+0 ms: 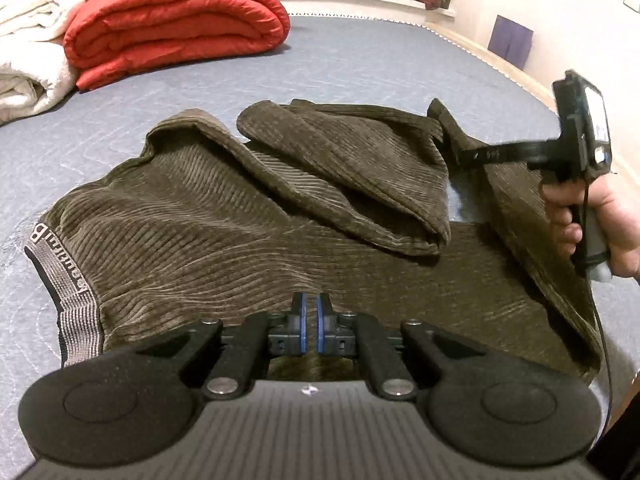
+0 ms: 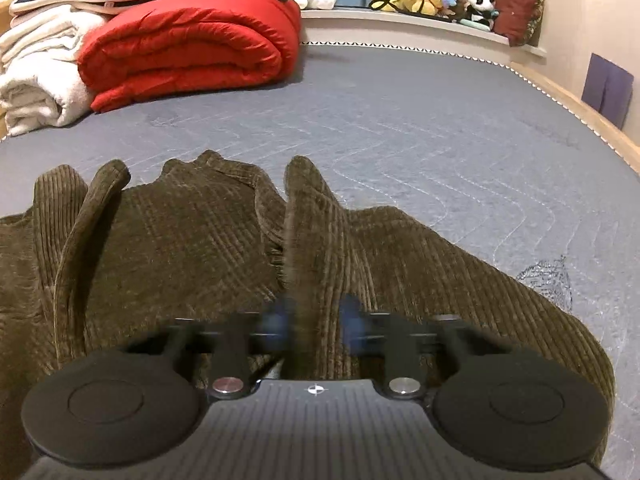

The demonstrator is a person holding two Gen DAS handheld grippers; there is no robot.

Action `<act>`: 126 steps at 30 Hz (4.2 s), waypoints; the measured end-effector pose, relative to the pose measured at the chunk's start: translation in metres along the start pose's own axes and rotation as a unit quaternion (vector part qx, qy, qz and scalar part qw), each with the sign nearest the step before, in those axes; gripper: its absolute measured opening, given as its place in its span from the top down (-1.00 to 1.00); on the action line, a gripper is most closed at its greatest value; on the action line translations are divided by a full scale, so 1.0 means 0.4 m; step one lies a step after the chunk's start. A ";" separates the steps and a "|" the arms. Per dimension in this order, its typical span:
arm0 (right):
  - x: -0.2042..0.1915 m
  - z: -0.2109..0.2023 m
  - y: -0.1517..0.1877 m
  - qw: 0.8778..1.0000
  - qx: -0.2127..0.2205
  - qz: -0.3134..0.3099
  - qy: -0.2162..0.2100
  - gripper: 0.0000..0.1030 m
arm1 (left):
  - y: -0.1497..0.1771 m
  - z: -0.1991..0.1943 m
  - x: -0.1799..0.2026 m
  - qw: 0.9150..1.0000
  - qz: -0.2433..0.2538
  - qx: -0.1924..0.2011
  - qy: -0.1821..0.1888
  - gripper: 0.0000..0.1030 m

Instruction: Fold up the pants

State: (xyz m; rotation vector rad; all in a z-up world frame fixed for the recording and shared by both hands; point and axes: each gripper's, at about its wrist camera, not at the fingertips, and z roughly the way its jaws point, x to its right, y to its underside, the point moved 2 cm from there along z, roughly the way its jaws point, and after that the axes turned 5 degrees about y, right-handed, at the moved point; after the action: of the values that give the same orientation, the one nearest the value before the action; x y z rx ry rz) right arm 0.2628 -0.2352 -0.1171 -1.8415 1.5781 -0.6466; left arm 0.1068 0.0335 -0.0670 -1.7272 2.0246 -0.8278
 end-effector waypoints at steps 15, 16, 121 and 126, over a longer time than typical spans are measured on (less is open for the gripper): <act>0.563 -0.493 0.148 0.956 0.106 0.223 0.156 0.87 | 0.008 -0.039 0.008 1.000 0.000 0.014 0.016 0.90; 0.608 -0.516 0.197 0.945 0.092 0.248 0.194 0.87 | 0.007 -0.041 0.009 1.000 -0.001 0.014 0.018 0.90; -0.383 -0.547 0.523 0.822 0.105 -0.524 -0.198 0.49 | 0.314 -0.350 -0.452 0.983 -0.174 0.036 -0.046 -0.19; -0.401 -0.547 0.510 0.846 0.117 -0.478 -0.205 0.06 | 0.296 -0.234 -0.438 0.983 -0.181 0.010 -0.021 -0.29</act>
State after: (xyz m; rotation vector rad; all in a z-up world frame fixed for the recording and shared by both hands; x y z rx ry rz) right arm -0.0586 -0.1267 -0.1101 -2.3038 0.2066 -0.7323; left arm -0.0074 0.2333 -0.0884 -2.1165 1.6908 -0.9058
